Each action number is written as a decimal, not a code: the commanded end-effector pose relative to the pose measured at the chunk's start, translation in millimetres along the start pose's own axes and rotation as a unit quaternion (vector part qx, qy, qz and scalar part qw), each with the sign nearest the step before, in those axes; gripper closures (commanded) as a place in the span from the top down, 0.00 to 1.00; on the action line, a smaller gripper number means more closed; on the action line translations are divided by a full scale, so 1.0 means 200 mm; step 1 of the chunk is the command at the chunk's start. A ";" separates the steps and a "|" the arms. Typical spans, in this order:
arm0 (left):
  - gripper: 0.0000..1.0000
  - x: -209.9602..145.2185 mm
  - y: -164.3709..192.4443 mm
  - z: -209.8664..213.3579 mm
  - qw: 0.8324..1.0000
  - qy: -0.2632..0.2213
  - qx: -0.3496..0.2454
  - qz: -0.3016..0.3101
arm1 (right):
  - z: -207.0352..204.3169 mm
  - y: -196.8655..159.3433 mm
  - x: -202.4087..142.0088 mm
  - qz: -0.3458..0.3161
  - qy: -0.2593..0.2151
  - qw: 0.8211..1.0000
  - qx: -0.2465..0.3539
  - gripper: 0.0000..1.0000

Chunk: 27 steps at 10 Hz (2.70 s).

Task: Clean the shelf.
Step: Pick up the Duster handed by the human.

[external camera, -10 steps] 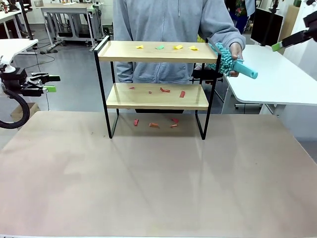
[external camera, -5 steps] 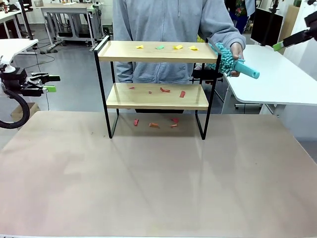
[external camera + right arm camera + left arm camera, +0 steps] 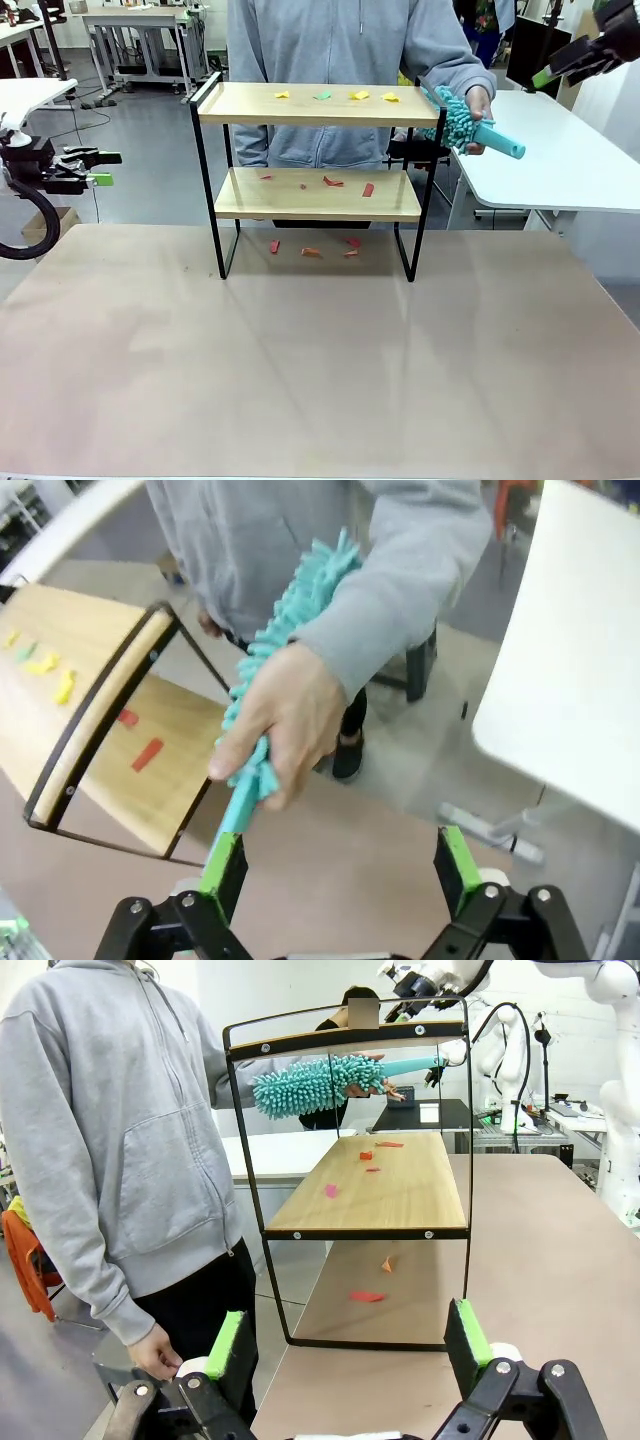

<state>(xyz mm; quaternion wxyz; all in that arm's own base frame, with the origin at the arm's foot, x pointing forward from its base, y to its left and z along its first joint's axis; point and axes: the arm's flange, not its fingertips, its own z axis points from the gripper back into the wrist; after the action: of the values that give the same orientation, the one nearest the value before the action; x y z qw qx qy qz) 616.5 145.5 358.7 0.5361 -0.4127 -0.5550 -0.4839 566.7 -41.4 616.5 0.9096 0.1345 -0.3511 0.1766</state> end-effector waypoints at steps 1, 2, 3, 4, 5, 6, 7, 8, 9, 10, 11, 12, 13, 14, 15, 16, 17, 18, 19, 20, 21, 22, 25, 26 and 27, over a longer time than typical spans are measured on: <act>1.00 0.01 0.00 0.00 1.000 0.001 -0.001 -0.001 | 0.02 0.21 -0.06 -0.022 0.021 0.999 -0.018 1.00; 1.00 0.01 0.00 0.00 1.000 0.001 -0.001 -0.001 | 0.04 0.29 -0.09 -0.028 0.021 0.999 -0.025 1.00; 1.00 0.01 0.00 0.00 1.000 0.001 -0.001 -0.001 | 0.04 0.36 -0.13 -0.022 0.031 0.999 -0.026 1.00; 1.00 0.01 0.00 0.00 1.000 0.001 -0.001 -0.001 | 0.04 0.41 -0.17 -0.018 0.040 0.999 -0.019 1.00; 1.00 0.01 0.00 0.00 1.000 0.001 -0.001 -0.001 | 0.01 0.45 -0.20 -0.015 0.054 0.998 -0.028 1.00; 1.00 0.01 0.00 0.00 1.000 0.001 -0.001 -0.001 | -0.03 0.47 -0.22 -0.017 0.059 0.997 -0.038 1.00; 1.00 0.01 0.00 0.00 1.000 0.001 -0.001 -0.001 | -0.07 0.49 -0.23 -0.015 0.062 0.996 -0.056 1.00; 1.00 0.01 0.00 0.00 1.000 0.001 -0.001 -0.001 | -0.11 0.50 -0.24 -0.011 0.073 0.995 -0.071 1.00; 1.00 0.01 0.00 0.00 1.000 0.001 -0.001 -0.001 | -0.16 0.51 -0.24 -0.009 0.079 0.995 -0.067 1.00; 1.00 0.01 0.00 0.00 1.000 0.001 -0.001 -0.001 | -0.20 0.52 -0.25 -0.009 0.087 0.994 -0.067 1.00; 1.00 0.01 0.00 0.00 1.000 0.001 -0.001 -0.001 | -0.24 0.51 -0.25 -0.006 0.090 0.993 -0.072 1.00; 1.00 0.01 0.00 0.00 1.000 0.001 -0.001 -0.001 | -0.26 0.50 -0.25 -0.008 0.095 0.993 -0.072 1.00; 1.00 0.01 0.00 0.00 1.000 0.001 -0.001 -0.001 | -0.28 0.49 -0.25 -0.009 0.098 0.992 -0.073 1.00; 1.00 0.01 0.00 0.00 1.000 0.001 -0.001 -0.001 | -0.28 0.49 -0.25 -0.010 0.100 0.992 -0.073 1.00; 1.00 0.01 0.00 0.00 1.000 0.001 -0.001 -0.001 | -0.28 0.49 -0.25 -0.013 0.098 0.992 -0.075 0.41; 1.00 0.01 0.00 0.00 1.000 0.001 -0.001 -0.001 | -0.27 0.49 -0.24 -0.016 0.099 0.992 -0.075 0.40; 1.00 0.01 0.00 0.00 1.000 0.001 -0.001 -0.001 | -0.27 0.48 -0.24 -0.017 0.100 0.992 -0.076 0.00; 1.00 0.01 0.00 0.00 1.000 0.001 -0.001 -0.001 | -0.27 0.48 -0.24 -0.018 0.102 0.992 -0.076 0.36; 1.00 0.01 0.00 0.00 1.000 0.001 -0.001 -0.001 | -0.27 0.49 -0.24 -0.018 0.103 0.992 -0.073 0.00; 1.00 0.01 0.00 0.00 1.000 0.001 -0.001 -0.001 | -0.27 0.49 -0.23 -0.018 0.104 0.992 -0.072 0.00; 1.00 0.01 0.00 0.00 1.000 0.001 -0.001 -0.001 | -0.27 0.49 -0.23 -0.020 0.103 0.992 -0.072 0.00; 1.00 0.01 0.00 0.00 1.000 0.001 -0.001 -0.001 | -0.26 0.50 -0.23 -0.020 0.100 0.992 -0.076 0.00; 1.00 0.01 0.00 0.00 1.000 0.001 -0.001 -0.001 | -0.25 0.50 -0.22 -0.025 0.100 0.990 -0.091 0.00; 1.00 0.01 0.00 0.00 1.000 0.001 -0.001 -0.001 | -0.25 0.50 -0.22 -0.027 0.102 0.990 -0.093 0.00; 1.00 0.01 0.00 0.00 1.000 0.001 -0.001 -0.001 | -0.25 0.49 -0.22 -0.029 0.102 0.990 -0.097 0.00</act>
<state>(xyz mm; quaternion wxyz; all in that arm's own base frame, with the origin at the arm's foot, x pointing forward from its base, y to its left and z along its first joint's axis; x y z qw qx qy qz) 616.5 145.5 358.6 0.5361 -0.4128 -0.5550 -0.4839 524.3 52.3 557.6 0.9510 0.0503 -0.2683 0.1453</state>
